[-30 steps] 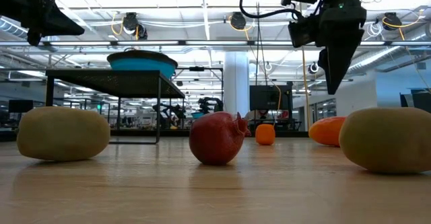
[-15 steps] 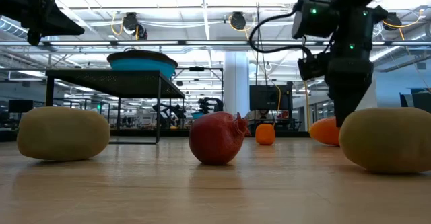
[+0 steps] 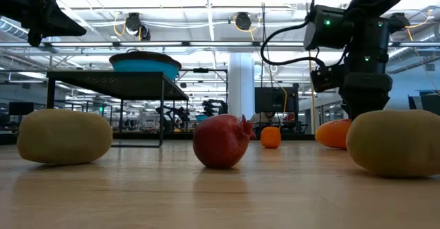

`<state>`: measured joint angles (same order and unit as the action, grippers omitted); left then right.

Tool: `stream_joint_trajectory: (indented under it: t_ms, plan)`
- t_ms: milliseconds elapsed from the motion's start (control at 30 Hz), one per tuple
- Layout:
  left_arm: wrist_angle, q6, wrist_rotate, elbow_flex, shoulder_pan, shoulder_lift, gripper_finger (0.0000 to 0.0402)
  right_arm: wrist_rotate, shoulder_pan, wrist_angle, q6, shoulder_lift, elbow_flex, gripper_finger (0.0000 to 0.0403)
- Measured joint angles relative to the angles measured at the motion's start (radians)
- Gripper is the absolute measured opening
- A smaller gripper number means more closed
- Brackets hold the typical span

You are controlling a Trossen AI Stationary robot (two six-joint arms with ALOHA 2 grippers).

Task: Pick & Place Fruit
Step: Put the mango into the blue strainer bowl on the shelf

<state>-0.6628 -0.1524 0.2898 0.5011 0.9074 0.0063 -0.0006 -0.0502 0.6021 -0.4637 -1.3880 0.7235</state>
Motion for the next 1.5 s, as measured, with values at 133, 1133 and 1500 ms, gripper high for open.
stream_joint_trajectory:
  t_ms: [133, 1133, 1500]
  plan:
    - [0.0, 0.0, 0.0, 0.0, 0.0, 0.0, 0.0024, -0.003, 0.0, 0.0, 0.0, 0.0, 0.0, 0.0382]
    - [0.175, -0.239, 0.221, 0.0, 0.0, 0.0, 0.0024, -0.022, -0.003, 0.0, 0.096, 0.0, 0.37, 0.0235]
    - [0.458, -0.333, 0.252, 0.001, 0.0, 0.0, 0.0024, 0.255, -0.003, -0.162, 0.31, 0.0, 0.55, 0.0237]
